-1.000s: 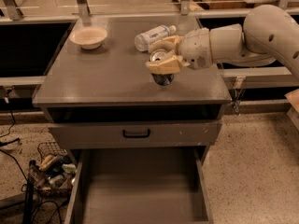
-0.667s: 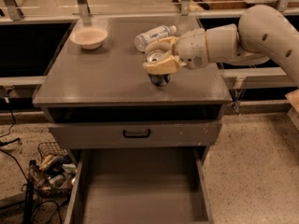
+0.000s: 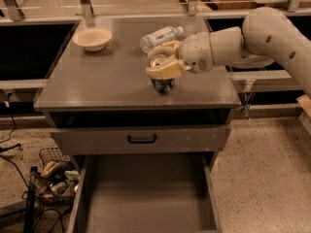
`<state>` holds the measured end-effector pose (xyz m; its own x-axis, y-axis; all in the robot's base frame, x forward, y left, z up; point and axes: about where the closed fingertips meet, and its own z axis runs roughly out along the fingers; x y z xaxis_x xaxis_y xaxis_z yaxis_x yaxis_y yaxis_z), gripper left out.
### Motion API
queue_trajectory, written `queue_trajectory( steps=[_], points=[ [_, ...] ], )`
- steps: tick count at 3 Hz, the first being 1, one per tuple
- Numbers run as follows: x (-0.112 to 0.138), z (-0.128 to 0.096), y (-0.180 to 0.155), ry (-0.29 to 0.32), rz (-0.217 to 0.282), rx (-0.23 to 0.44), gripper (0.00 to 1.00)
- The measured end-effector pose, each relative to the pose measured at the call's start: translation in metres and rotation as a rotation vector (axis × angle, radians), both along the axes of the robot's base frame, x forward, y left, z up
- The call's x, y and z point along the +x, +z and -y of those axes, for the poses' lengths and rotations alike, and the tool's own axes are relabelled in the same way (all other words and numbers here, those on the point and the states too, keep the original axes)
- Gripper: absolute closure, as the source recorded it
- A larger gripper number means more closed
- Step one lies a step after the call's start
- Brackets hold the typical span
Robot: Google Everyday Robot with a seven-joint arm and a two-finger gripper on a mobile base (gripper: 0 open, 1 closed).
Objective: Pick pepsi can from middle drawer and place on counter
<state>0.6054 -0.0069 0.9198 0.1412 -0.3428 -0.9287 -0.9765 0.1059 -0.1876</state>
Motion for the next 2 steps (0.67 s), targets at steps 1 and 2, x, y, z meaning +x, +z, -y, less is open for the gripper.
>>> queue_trajectory(
  steps=[1,2],
  points=[
    [0.0054,-0.0141,-0.0113,0.054,-0.070,0.000,1.00],
    [0.0054,-0.0141,-0.0113,0.054,-0.070,0.000,1.00]
  ],
)
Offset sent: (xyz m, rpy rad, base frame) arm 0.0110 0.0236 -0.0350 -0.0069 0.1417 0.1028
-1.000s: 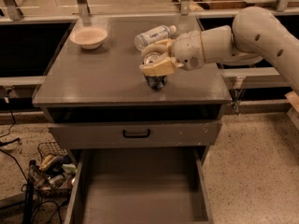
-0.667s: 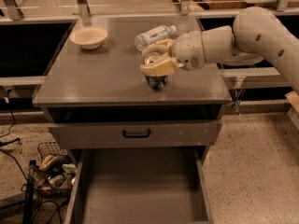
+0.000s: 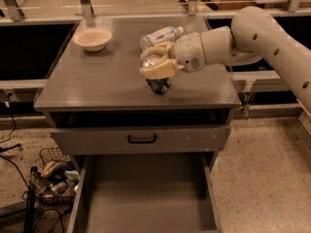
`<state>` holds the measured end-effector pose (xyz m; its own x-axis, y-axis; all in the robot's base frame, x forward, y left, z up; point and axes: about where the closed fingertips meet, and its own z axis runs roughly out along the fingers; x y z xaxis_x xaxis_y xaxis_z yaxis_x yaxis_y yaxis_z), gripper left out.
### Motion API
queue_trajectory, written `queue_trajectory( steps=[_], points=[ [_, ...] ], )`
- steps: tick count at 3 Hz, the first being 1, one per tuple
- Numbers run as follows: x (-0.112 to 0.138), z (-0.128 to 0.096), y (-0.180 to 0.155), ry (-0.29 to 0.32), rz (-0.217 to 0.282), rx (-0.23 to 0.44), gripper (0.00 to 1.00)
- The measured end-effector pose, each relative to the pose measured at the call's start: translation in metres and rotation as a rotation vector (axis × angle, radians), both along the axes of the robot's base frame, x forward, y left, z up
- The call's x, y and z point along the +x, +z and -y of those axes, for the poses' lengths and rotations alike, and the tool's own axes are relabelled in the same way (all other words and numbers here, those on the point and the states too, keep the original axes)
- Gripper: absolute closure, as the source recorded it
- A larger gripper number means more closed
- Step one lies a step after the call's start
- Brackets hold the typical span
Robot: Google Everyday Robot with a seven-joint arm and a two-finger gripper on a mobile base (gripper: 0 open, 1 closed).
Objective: Pick pepsi can from middle drawer and place on counter
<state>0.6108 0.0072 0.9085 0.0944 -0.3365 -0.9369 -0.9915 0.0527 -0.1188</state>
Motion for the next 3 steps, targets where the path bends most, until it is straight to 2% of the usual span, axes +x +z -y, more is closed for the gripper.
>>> queue_trajectory(
  steps=[1,2,3],
  points=[
    [0.000,0.000,0.003,0.000,0.000,0.000,1.00],
    [-0.002,0.004,0.011,-0.051,0.057,-0.005,1.00],
    [-0.005,0.015,0.024,-0.137,0.145,0.002,1.00]
  ],
)
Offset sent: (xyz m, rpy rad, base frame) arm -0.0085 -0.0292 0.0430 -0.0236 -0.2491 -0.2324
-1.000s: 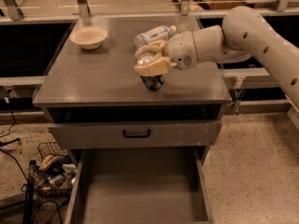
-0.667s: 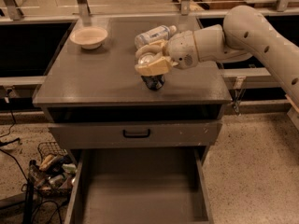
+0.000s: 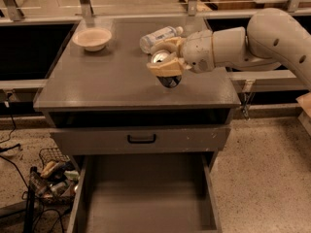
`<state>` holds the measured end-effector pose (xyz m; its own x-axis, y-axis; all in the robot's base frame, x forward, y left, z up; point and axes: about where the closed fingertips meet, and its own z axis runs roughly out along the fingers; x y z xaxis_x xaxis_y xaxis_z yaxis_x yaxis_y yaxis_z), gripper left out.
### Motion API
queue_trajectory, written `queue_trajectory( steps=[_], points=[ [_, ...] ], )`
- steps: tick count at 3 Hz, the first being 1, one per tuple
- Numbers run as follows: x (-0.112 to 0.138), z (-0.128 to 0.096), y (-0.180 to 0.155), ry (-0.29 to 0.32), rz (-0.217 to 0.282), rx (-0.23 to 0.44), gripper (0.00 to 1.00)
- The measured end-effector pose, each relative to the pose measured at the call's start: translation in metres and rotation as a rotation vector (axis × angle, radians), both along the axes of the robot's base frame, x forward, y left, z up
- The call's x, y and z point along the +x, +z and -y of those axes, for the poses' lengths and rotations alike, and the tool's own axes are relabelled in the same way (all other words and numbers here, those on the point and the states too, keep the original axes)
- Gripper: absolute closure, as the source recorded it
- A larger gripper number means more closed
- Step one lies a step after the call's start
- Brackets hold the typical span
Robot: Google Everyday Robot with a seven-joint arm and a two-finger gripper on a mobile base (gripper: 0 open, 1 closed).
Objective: Pick pepsi can from middle drawer and place on counter
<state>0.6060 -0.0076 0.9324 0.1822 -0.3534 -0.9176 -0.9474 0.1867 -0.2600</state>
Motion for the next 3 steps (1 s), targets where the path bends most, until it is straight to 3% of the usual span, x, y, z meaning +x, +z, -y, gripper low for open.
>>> queue_trajectory(
  steps=[1,2,3],
  points=[
    [0.000,0.000,0.000,0.000,0.000,0.000,1.00],
    [0.005,0.001,-0.006,-0.038,0.016,0.006,1.00],
    [0.019,0.017,0.007,-0.124,0.096,-0.010,1.00]
  ],
)
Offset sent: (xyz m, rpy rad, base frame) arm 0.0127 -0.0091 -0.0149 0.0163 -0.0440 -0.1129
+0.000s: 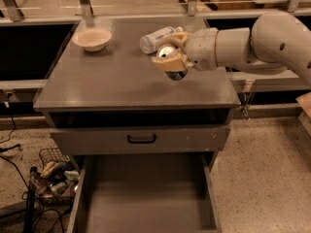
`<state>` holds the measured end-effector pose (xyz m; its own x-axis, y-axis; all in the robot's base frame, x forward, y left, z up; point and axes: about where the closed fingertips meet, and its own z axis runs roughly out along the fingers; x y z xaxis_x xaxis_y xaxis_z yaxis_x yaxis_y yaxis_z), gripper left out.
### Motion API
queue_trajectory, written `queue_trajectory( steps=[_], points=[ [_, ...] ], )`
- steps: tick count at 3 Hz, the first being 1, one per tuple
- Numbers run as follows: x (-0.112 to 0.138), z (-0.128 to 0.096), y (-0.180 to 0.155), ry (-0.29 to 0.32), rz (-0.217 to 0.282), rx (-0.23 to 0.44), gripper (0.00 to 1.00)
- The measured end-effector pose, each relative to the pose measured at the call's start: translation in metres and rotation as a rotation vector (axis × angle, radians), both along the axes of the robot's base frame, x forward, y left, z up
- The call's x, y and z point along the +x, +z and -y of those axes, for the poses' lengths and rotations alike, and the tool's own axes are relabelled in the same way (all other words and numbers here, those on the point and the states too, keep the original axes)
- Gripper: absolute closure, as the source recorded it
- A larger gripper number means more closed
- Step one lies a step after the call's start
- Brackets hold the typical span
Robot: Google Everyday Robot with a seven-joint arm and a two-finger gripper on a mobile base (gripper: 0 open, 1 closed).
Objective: Pick pepsi can from middle drawer and place on counter
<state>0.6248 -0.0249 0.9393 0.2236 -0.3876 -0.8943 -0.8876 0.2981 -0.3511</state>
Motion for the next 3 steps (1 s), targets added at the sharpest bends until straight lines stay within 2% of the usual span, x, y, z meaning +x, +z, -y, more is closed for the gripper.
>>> queue_trajectory(
  steps=[1,2,3],
  points=[
    [0.010,0.012,0.014,-0.062,0.061,-0.012,1.00],
    [0.011,0.012,0.013,-0.064,0.059,-0.011,1.00],
    [0.031,0.005,-0.016,-0.061,0.043,-0.017,1.00]
  ],
)
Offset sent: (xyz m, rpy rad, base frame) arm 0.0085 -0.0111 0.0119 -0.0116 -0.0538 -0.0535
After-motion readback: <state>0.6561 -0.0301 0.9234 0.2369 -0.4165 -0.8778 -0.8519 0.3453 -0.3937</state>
